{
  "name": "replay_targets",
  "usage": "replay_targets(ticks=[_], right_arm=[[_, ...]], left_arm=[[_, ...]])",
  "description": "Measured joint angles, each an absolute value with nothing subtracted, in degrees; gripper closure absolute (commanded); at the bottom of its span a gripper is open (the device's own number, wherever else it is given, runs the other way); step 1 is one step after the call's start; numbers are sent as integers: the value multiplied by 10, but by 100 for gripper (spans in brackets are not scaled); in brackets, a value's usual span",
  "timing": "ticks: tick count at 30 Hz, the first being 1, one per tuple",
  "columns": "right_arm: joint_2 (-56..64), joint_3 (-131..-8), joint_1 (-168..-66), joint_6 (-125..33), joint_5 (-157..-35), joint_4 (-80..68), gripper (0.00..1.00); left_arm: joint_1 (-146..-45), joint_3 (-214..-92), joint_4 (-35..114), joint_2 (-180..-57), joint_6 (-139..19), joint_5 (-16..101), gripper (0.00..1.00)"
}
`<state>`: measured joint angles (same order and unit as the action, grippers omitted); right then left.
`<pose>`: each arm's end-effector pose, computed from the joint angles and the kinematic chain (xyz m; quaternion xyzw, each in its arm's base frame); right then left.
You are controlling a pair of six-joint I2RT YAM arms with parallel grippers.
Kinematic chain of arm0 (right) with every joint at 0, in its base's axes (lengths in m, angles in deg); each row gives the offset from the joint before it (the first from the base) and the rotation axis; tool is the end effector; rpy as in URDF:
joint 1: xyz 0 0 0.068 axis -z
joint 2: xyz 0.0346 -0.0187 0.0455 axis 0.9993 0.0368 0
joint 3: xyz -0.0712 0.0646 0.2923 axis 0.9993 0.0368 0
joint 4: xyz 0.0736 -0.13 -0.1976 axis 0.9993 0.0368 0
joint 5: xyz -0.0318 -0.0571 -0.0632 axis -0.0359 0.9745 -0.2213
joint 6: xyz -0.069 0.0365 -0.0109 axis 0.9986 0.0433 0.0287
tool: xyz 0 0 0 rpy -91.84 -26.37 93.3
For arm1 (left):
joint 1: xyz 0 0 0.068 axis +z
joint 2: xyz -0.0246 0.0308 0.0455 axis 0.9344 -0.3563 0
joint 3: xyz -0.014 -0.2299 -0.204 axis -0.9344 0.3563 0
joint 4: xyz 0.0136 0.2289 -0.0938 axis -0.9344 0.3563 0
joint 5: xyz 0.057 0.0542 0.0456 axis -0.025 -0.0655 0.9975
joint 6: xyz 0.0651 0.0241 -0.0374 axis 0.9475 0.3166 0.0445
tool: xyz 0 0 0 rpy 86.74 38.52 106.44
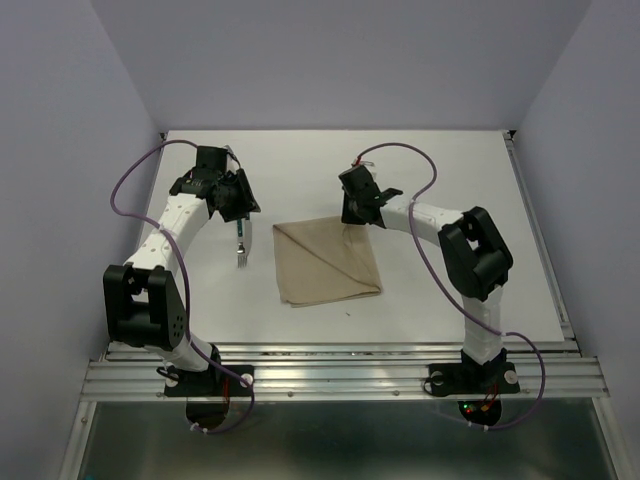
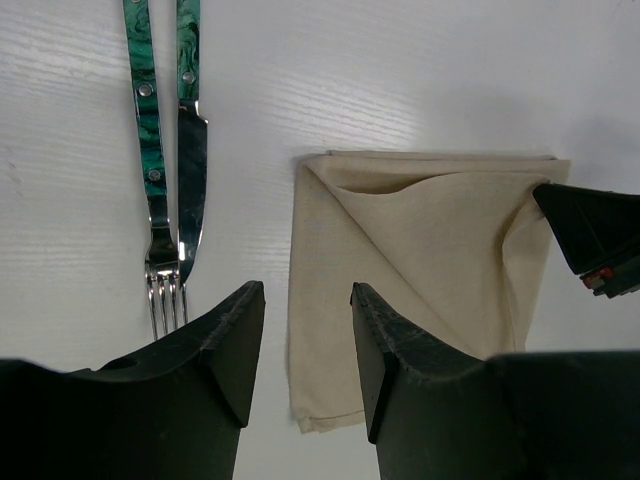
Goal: Fold the napkin into a case and place the utensils inside
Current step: Fold the top corner of the square-folded napkin at the center of the board, then smooth out the upper triangle-folded napkin at the center of the board.
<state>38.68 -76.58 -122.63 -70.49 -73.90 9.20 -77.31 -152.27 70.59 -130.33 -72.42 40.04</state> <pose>0.3947 0.2532 0.2047 0.0167 0.9287 0.0932 0.3586 0.3394 -0.0612 0.3091 -0.0921 0.9148 -0.1882 0.3454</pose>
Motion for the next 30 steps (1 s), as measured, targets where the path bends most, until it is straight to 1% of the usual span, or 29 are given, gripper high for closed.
replay_targets(ticks=[4, 7, 13, 15, 17, 18, 19, 20, 21, 23, 24, 30], right_arm=[[387, -766, -1224, -703, -737, 92, 47], [387, -766, -1222, -700, -732, 92, 46], [355, -745, -1220, -700, -722, 92, 50], [322, -725, -1220, -700, -722, 90, 55], [285, -702, -1220, -700, -727, 89, 64], [270, -692, -1220, -701, -731, 88, 66], [247, -676, -1220, -702, -738, 85, 71], [232, -664, -1220, -702, -749, 83, 73], [222, -655, -1220, -705, -758, 80, 75], [206, -635, -1220, -705, -783, 78, 76], [203, -624, -1221, -705, -800, 77, 76], [208, -591, -1256, -705, -848, 85, 76]], left_arm=[[-773, -1523, 707, -1303, -724, 400, 49], [-773, -1523, 706, -1303, -725, 396, 49], [-789, -1515, 699, -1303, -730, 387, 49], [-804, -1515, 696, -1307, -732, 385, 53], [-819, -1515, 688, -1317, -736, 383, 58], [-824, -1515, 684, -1323, -737, 382, 62], [-830, -1515, 679, -1333, -739, 378, 64], [-835, -1515, 675, -1344, -741, 375, 69], [-840, -1515, 670, -1357, -742, 371, 72], [-846, -1515, 665, -1381, -745, 366, 78], [-849, -1515, 663, -1386, -745, 364, 79], [-853, -1530, 651, -1448, -749, 348, 80]])
